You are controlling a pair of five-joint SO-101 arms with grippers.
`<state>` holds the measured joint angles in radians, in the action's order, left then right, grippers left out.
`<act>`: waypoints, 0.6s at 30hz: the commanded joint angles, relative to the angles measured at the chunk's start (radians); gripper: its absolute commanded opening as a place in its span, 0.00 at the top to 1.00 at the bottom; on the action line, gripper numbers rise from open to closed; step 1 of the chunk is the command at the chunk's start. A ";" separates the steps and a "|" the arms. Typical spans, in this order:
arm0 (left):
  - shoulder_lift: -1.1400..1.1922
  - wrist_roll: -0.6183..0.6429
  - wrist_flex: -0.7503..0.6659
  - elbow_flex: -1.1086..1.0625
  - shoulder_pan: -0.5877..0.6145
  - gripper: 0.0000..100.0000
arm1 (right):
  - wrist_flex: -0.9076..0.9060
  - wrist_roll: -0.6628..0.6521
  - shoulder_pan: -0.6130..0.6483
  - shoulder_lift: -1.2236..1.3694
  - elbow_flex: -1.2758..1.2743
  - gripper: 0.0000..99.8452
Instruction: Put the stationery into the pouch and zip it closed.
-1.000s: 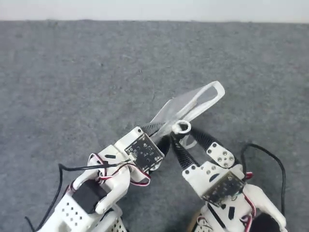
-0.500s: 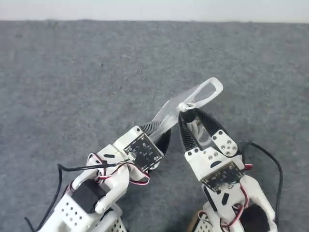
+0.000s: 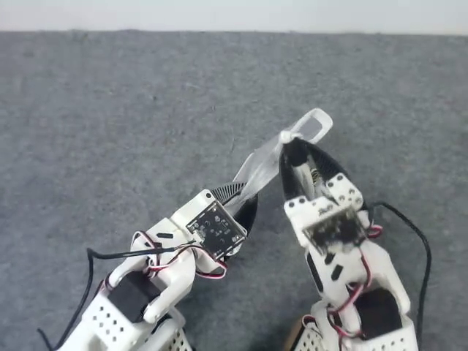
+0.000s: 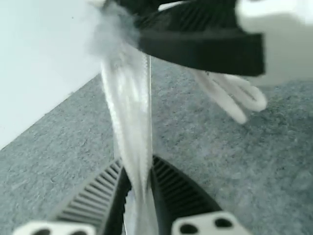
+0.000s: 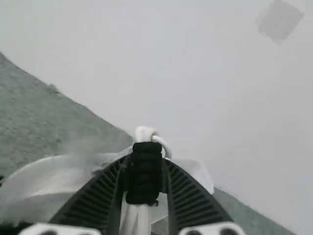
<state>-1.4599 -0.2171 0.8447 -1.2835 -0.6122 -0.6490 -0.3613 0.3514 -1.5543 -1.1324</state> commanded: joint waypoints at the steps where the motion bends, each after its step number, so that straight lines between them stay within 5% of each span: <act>1: -0.011 -0.012 0.020 0.012 -0.005 0.99 | 0.021 0.028 -0.085 0.140 0.058 0.99; 18: -0.011 -0.011 0.020 0.012 -0.005 0.99 | 0.099 0.060 -0.222 0.196 0.072 0.99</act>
<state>-1.4599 -0.2156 0.8431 -1.2820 -0.6122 -0.5831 -0.3184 0.2056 -1.4024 -1.0833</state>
